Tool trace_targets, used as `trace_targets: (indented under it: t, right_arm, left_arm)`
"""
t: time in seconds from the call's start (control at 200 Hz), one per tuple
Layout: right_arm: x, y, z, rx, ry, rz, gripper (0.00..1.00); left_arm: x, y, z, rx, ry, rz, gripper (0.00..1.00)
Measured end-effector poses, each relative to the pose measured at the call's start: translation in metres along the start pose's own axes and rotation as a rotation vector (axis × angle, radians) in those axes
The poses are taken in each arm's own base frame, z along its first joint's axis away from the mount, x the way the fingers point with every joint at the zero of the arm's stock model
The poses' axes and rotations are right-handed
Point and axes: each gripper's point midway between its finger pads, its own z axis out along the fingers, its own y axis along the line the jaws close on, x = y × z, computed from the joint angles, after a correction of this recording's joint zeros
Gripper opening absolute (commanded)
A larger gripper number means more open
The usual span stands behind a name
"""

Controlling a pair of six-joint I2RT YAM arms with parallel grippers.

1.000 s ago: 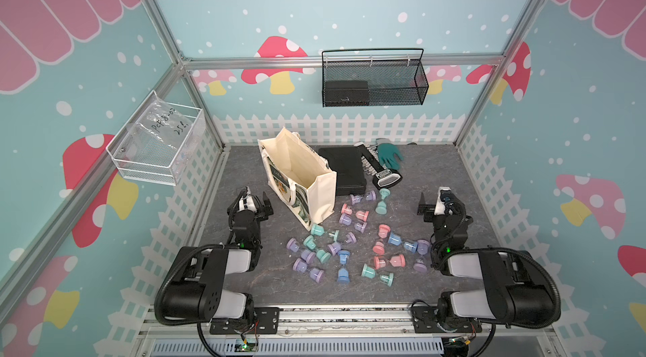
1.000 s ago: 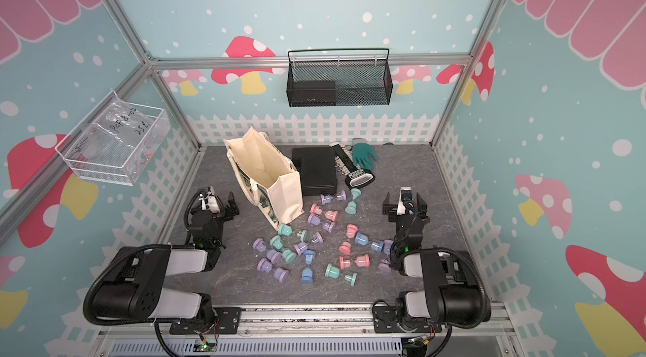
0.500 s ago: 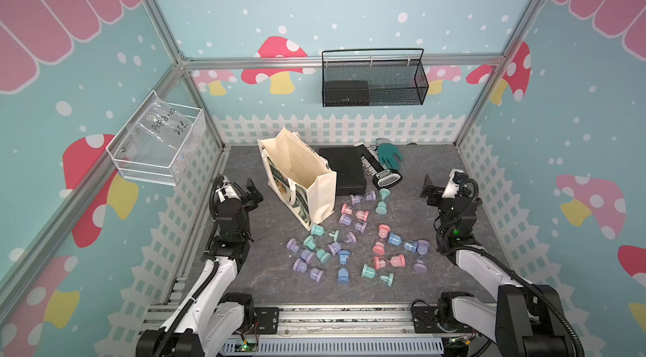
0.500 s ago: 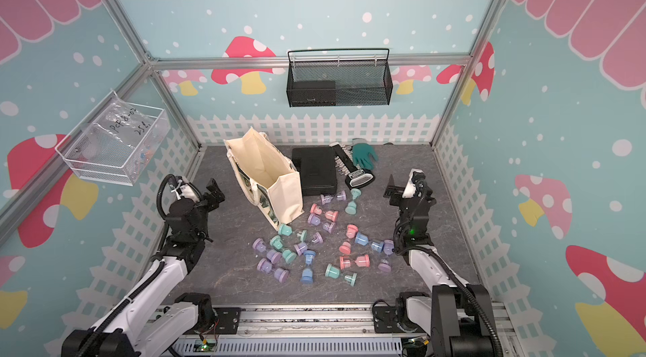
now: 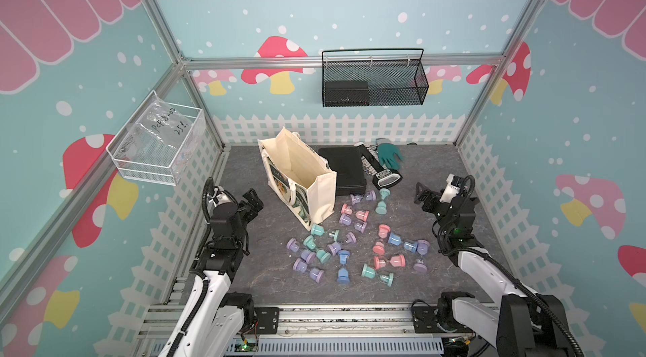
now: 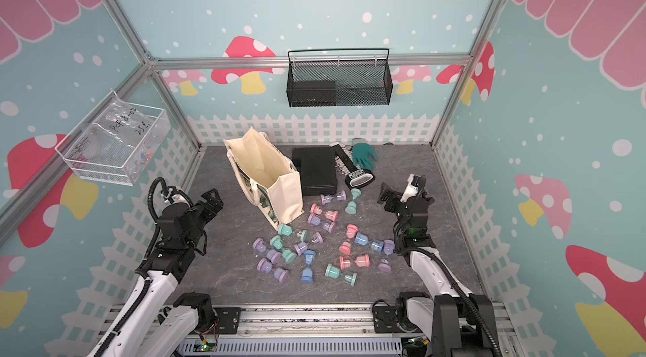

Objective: Put the hourglass into the canvas bag
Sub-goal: Pick up the hourglass from the center of the board.

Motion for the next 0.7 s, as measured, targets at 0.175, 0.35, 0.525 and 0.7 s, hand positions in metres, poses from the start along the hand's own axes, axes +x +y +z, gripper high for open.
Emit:
trace_targets:
  t: [0.175, 0.35, 0.525, 0.7]
  right_arm:
    - [0.025, 0.044, 0.003, -0.159, 0.134, -0.015, 1.00]
    - [0.070, 0.105, -0.010, -0.309, 0.273, -0.089, 0.99]
    - [0.104, 0.133, -0.019, -0.367, 0.384, -0.143, 1.00]
    - [0.134, 0.168, -0.037, -0.462, 0.461, -0.234, 1.00]
  left_arm:
    - [0.030, 0.003, -0.017, -0.017, 0.127, -0.033, 0.97]
    - [0.074, 0.005, -0.034, -0.038, 0.288, -0.016, 0.91]
    - [0.112, 0.005, -0.048, -0.055, 0.435, 0.026, 0.85]
    - [0.150, 0.004, -0.057, -0.084, 0.565, 0.074, 0.82]
